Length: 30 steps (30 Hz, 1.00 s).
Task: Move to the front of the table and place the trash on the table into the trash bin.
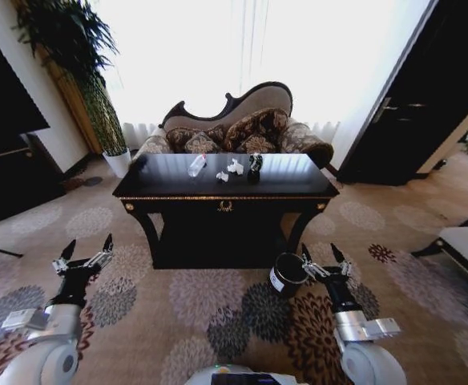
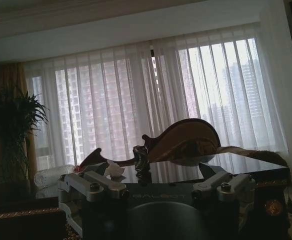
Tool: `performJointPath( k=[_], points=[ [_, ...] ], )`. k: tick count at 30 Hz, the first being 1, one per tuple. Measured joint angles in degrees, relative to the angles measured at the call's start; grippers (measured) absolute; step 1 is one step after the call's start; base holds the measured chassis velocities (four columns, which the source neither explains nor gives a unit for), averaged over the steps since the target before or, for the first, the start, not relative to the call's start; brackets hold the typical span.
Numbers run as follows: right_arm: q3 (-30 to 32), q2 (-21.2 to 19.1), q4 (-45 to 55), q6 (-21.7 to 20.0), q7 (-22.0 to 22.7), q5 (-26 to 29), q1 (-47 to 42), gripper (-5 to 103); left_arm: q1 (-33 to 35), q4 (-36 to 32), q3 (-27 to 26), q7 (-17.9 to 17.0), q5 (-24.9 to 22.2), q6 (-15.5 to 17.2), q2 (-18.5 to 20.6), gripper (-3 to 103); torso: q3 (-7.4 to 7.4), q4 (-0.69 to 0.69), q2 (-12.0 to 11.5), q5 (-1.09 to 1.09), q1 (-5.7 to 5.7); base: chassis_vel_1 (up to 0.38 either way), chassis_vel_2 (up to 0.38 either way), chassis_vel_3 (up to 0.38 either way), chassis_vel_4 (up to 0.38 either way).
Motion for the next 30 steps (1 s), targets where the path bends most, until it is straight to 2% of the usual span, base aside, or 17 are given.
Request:
performJointPath(
  k=[21, 30],
  points=[
    [-0.1, 0.3, 0.3, 0.7, 0.2, 0.2, -0.2, 100, 0.7, -2.3, -1.8, 0.6, -1.1, -0.2, -0.1, 100, 0.0, 0.0, 0.0, -0.01, 0.02, -0.283, 0.279, 0.284, -0.286],
    [0.1, 0.2, 0.3, 1.9, 0.2, -0.6, -0.2, 100, 0.4, -1.4, -1.5, 0.6, -1.0, -0.6, -0.4, 100, 0.02, 0.0, 0.0, 0.0, 0.08, -0.144, 0.139, 0.125, -0.12]
  ],
)
